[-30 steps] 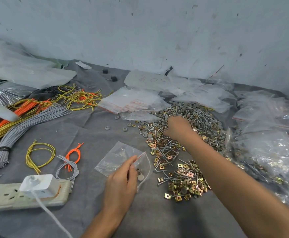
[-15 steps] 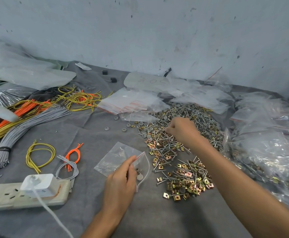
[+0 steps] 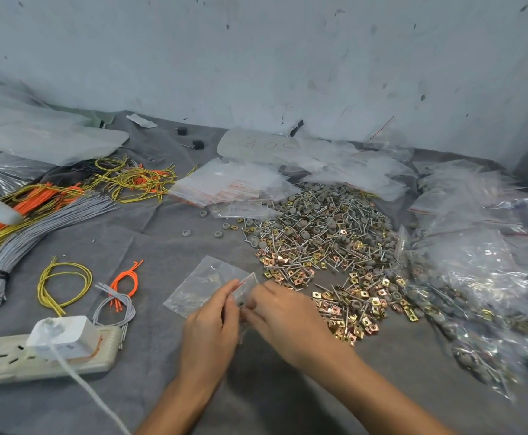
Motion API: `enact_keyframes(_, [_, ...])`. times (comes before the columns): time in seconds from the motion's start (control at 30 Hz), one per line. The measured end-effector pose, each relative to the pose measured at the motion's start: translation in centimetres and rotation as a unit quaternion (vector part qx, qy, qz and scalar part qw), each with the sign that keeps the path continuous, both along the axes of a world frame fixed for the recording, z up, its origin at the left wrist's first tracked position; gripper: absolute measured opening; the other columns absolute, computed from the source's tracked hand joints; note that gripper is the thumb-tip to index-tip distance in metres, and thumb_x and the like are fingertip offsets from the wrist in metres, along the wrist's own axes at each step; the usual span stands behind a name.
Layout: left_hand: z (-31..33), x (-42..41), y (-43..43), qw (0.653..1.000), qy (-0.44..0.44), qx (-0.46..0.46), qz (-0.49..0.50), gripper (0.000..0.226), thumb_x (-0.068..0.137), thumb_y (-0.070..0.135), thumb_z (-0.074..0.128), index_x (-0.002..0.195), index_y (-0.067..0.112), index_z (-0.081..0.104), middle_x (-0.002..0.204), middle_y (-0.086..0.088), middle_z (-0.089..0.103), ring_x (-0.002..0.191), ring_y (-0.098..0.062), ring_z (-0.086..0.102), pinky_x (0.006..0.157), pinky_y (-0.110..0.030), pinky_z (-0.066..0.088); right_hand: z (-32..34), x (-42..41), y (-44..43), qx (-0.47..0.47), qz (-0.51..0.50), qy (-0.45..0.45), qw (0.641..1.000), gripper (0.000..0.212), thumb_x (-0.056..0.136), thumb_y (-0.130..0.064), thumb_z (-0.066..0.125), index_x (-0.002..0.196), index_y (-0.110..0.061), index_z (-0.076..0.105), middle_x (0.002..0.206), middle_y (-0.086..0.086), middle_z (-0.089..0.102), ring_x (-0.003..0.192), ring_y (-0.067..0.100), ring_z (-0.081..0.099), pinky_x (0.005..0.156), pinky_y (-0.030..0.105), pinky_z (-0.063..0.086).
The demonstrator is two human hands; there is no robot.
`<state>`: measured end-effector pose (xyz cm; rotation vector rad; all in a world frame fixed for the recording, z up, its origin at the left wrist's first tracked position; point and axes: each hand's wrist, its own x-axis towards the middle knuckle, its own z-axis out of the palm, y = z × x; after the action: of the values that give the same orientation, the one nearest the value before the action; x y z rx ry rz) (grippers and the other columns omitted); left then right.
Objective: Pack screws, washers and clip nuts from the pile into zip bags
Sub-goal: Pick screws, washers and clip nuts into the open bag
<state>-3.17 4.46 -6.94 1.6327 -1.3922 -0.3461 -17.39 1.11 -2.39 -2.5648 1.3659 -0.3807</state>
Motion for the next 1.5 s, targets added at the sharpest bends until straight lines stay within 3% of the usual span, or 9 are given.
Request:
enact_keyframes(0.2, [0.1, 0.0, 0.0, 1.000, -0.004, -0.004, 0.001, 0.031, 0.096, 0.005, 0.059, 0.121, 0.019, 0.071, 0.105, 0.001, 0.077, 0.087, -0.026, 0.071, 0.076, -0.028, 0.044, -0.1, 0.2, -0.5, -0.021, 0.008, 0.019, 1.000, 0.031, 0.105, -0.042, 0.042, 0.118, -0.023, 0.063, 0.116, 0.000, 0.062, 0.107, 0.025, 0.059, 0.084, 0.039, 0.044])
enact_keyframes(0.3, [0.1, 0.0, 0.0, 1.000, 0.003, -0.013, 0.004, 0.029, 0.097, 0.007, 0.059, 0.120, 0.017, 0.072, 0.107, 0.002, 0.076, 0.089, -0.024, 0.071, 0.077, -0.027, 0.044, 0.5, -0.4, -1.4, -0.004, -0.017, -0.073, 0.997, 0.021, 0.103, -0.038, 0.050, 0.108, -0.027, 0.068, 0.100, -0.010, 0.064, 0.093, 0.013, 0.060, 0.082, 0.035, 0.047])
enact_keyframes(0.43, [0.0, -0.1, -0.1, 1.000, 0.021, -0.013, 0.012, 0.027, 0.099, 0.014, 0.056, 0.119, 0.020, 0.073, 0.097, 0.006, 0.077, 0.080, -0.020, 0.069, 0.072, -0.030, 0.047, 1.5, -1.3, -5.7, -0.009, -0.100, -0.147, 0.984, 0.009, 0.099, -0.032, 0.059, 0.094, -0.030, 0.066, 0.068, -0.021, 0.051, 0.062, -0.005, 0.050, 0.059, 0.019, 0.036])
enact_keyframes(0.63, [0.0, 0.0, 0.0, 0.999, 0.032, 0.010, 0.007, 0.030, 0.098, 0.012, 0.058, 0.122, 0.023, 0.071, 0.090, 0.005, 0.076, 0.077, -0.021, 0.067, 0.071, -0.028, 0.046, 2.0, 0.7, -13.5, 0.005, -0.143, 0.002, 0.990, 0.018, 0.100, -0.023, 0.053, 0.089, -0.023, 0.067, 0.093, -0.006, 0.067, 0.080, 0.016, 0.062, 0.072, 0.036, 0.053])
enact_keyframes(0.9, [0.4, 0.0, 0.0, 1.000, 0.029, 0.002, 0.007, 0.030, 0.097, 0.009, 0.058, 0.121, 0.020, 0.072, 0.105, 0.009, 0.076, 0.089, -0.014, 0.069, 0.078, -0.026, 0.047, 1.3, 1.9, -15.3, 0.018, -0.115, 0.105, 0.988, 0.026, 0.096, -0.015, 0.052, 0.073, -0.011, 0.064, 0.079, 0.003, 0.063, 0.074, 0.028, 0.063, 0.067, 0.036, 0.052])
enact_keyframes(1.1, [0.5, 0.0, 0.1, 0.999, 0.035, 0.005, 0.006, 0.030, 0.098, 0.011, 0.057, 0.123, 0.021, 0.071, 0.100, 0.006, 0.077, 0.085, -0.019, 0.069, 0.078, -0.032, 0.049, 1.2, 1.2, -13.8, -0.018, -0.083, 0.167, 0.982, 0.017, 0.101, -0.017, 0.049, 0.106, -0.014, 0.065, 0.123, 0.011, 0.060, 0.107, 0.035, 0.062, 0.080, 0.042, 0.049])
enact_keyframes(1.23, [0.3, 0.0, 0.1, 0.999, 0.033, 0.012, 0.004, 0.031, 0.098, 0.011, 0.057, 0.123, 0.023, 0.071, 0.092, 0.005, 0.076, 0.080, -0.022, 0.067, 0.076, -0.034, 0.048, 2.3, 0.1, -12.0, 0.010, -0.109, 0.025, 0.994, 0.009, 0.099, -0.024, 0.053, 0.098, -0.020, 0.061, 0.104, -0.003, 0.061, 0.095, 0.022, 0.062, 0.079, 0.040, 0.052])
enact_keyframes(1.37, [0.1, 0.0, 0.0, 1.000, 0.029, 0.000, 0.003, 0.030, 0.098, 0.011, 0.058, 0.123, 0.023, 0.071, 0.098, 0.005, 0.077, 0.082, -0.023, 0.069, 0.077, -0.035, 0.050, 3.0, -2.1, -7.0, 0.057, -0.098, -0.167, 0.979, 0.006, 0.094, -0.034, 0.064, 0.089, -0.036, 0.060, 0.079, -0.014, 0.063, 0.068, 0.003, 0.059, 0.061, 0.025, 0.052])
enact_keyframes(1.5, [-0.3, 0.0, -0.3, 1.000, 0.015, -0.014, 0.015, 0.029, 0.096, 0.009, 0.061, 0.120, 0.021, 0.072, 0.093, 0.001, 0.077, 0.080, -0.023, 0.068, 0.070, -0.024, 0.042, 1.3, -2.5, -1.8, 0.069, -0.017, -0.215, 0.974, 0.005, 0.090, -0.024, 0.068, 0.089, -0.028, 0.065, 0.067, -0.013, 0.055, 0.059, 0.002, 0.051, 0.058, 0.015, 0.037])
